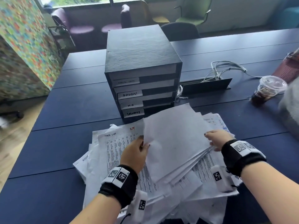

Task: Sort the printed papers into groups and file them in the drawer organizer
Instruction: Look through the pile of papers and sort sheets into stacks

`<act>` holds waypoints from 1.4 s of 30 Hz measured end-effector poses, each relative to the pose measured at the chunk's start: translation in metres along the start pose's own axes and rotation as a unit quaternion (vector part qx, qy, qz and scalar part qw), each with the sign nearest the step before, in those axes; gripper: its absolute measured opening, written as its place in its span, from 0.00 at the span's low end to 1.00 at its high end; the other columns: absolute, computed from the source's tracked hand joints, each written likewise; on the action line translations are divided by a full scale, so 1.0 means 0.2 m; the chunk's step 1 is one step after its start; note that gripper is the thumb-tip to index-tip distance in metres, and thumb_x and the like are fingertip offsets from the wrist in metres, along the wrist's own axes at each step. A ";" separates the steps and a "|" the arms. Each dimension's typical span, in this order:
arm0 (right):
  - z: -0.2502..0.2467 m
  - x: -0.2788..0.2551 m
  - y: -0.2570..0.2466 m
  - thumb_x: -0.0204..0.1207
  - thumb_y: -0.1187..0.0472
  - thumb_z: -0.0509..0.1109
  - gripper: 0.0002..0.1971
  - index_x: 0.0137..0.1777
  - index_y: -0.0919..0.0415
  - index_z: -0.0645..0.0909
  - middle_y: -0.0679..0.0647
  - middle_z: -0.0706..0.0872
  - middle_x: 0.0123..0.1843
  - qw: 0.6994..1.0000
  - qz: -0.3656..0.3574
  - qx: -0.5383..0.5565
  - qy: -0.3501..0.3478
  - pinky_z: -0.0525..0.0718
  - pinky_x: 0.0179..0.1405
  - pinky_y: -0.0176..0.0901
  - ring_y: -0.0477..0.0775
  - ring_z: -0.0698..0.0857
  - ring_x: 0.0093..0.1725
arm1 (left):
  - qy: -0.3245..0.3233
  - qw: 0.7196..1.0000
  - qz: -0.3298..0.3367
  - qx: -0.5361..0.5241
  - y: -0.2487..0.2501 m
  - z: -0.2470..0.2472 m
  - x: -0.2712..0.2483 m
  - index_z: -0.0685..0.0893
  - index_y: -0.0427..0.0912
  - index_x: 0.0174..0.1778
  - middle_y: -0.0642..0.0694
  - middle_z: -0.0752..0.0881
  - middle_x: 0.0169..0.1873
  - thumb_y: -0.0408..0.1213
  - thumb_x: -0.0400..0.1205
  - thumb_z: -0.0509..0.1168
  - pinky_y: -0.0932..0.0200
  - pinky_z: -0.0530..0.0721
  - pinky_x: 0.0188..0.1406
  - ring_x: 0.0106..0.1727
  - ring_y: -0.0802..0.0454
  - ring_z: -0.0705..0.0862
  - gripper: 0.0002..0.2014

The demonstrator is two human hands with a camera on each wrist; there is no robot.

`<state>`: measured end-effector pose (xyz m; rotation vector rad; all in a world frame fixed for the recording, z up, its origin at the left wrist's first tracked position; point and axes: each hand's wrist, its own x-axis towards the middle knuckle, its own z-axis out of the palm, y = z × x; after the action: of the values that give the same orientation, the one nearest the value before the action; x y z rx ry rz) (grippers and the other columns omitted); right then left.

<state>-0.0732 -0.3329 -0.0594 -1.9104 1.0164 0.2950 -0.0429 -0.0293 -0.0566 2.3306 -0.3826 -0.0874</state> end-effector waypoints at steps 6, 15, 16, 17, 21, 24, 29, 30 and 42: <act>-0.10 0.37 0.27 0.63 0.55 0.74 0.15 0.49 0.53 0.77 0.61 0.82 0.51 0.998 0.044 -0.014 0.043 0.86 0.51 0.56 0.61 0.82 0.47 | -0.001 0.995 -0.095 0.034 -0.05 0.05 0.04 0.82 0.43 0.57 0.45 0.88 0.46 0.39 0.82 0.64 0.54 0.81 0.47 0.47 0.43 0.84 0.10; -0.18 0.24 0.17 0.68 0.52 0.78 0.16 0.30 0.59 0.75 0.55 0.75 0.26 0.999 0.012 -0.048 -0.021 0.67 0.24 0.37 0.55 0.73 0.26 | 0.024 0.973 -0.230 0.004 -0.03 0.18 0.01 0.67 0.49 0.72 0.38 0.83 0.57 0.32 0.75 0.67 0.46 0.81 0.58 0.57 0.37 0.83 0.29; -0.19 0.24 0.16 0.69 0.53 0.77 0.16 0.31 0.59 0.75 0.56 0.75 0.27 0.998 0.008 -0.043 -0.034 0.67 0.24 0.37 0.55 0.73 0.26 | 0.044 0.969 -0.242 -0.003 -0.01 0.19 0.01 0.59 0.51 0.78 0.37 0.78 0.64 0.33 0.75 0.68 0.44 0.78 0.64 0.64 0.37 0.79 0.37; -0.20 0.23 0.15 0.71 0.55 0.76 0.15 0.32 0.60 0.75 0.56 0.75 0.28 0.998 0.000 -0.040 -0.051 0.66 0.23 0.36 0.55 0.72 0.25 | 0.057 0.965 -0.256 0.007 0.01 0.19 0.01 0.51 0.54 0.81 0.36 0.70 0.72 0.35 0.76 0.69 0.42 0.72 0.69 0.71 0.37 0.72 0.43; -0.25 0.14 0.04 0.74 0.60 0.72 0.10 0.35 0.58 0.74 0.54 0.83 0.31 0.993 -0.067 -0.012 -0.098 0.69 0.23 0.35 0.53 0.81 0.25 | 0.040 0.972 -0.212 0.096 0.14 0.20 0.03 0.41 0.62 0.82 0.49 0.45 0.82 0.49 0.78 0.68 0.42 0.52 0.79 0.82 0.42 0.49 0.46; -0.26 0.02 -0.12 0.75 0.65 0.70 0.07 0.37 0.64 0.76 0.59 0.82 0.27 0.978 -0.134 0.105 -0.121 0.70 0.19 0.35 0.55 0.82 0.20 | -0.029 0.995 -0.069 0.059 0.29 0.23 0.05 0.59 0.57 0.81 0.50 0.50 0.83 0.62 0.72 0.66 0.51 0.50 0.80 0.83 0.49 0.49 0.42; -0.23 -0.24 -0.34 0.77 0.66 0.68 0.03 0.46 0.66 0.80 0.58 0.85 0.31 0.913 -0.232 0.234 -0.240 0.84 0.27 0.43 0.54 0.85 0.26 | -0.124 0.990 0.017 -0.059 0.60 0.28 0.06 0.50 0.63 0.82 0.59 0.57 0.81 0.59 0.71 0.72 0.54 0.57 0.81 0.81 0.59 0.53 0.48; -0.22 -0.28 -0.36 0.75 0.63 0.70 0.06 0.47 0.65 0.81 0.58 0.86 0.34 0.898 -0.257 0.242 -0.263 0.86 0.32 0.44 0.54 0.87 0.30 | -0.089 0.991 0.023 -0.096 0.64 0.28 0.06 0.54 0.62 0.81 0.57 0.65 0.78 0.53 0.73 0.73 0.57 0.64 0.77 0.78 0.59 0.63 0.44; -0.28 -0.13 -0.39 0.61 0.37 0.75 0.37 0.68 0.52 0.71 0.53 0.84 0.60 0.948 -0.293 0.088 -0.083 0.82 0.52 0.49 0.53 0.83 0.58 | 0.176 0.916 -0.005 -0.359 0.71 -0.18 0.12 0.87 0.46 0.41 0.55 0.90 0.34 0.28 0.73 0.74 0.64 0.85 0.35 0.36 0.59 0.87 0.08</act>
<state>-0.0424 -0.3468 0.0340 -1.8907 0.3192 0.0158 -0.0498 -0.1067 0.0708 1.5725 -0.1200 0.1646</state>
